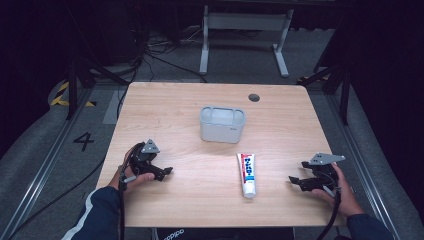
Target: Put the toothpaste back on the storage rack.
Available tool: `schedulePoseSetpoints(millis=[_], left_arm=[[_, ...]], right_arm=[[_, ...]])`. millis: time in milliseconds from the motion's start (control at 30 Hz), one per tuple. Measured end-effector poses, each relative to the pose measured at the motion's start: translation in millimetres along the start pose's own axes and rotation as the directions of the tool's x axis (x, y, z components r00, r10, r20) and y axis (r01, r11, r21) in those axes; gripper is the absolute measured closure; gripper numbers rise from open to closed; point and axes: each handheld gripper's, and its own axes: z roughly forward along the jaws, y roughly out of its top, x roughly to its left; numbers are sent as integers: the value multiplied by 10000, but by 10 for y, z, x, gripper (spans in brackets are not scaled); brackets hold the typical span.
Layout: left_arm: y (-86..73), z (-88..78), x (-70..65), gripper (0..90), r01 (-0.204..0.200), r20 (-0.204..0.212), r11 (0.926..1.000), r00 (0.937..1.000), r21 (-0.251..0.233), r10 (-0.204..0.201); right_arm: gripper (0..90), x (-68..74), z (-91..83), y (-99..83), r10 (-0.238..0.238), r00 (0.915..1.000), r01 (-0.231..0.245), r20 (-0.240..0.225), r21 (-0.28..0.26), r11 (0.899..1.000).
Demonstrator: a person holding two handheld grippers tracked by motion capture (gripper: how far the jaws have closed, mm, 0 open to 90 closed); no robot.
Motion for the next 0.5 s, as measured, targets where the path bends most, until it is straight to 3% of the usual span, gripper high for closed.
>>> schedulePoseSetpoints(millis=[500], left_arm=[[1, 0, -1, 0, 5, -8, 10000, 10000, 9, -5]], right_arm=[[208, 348, 11, 311, -218, 9995, 216, -219, -101, 9997]])
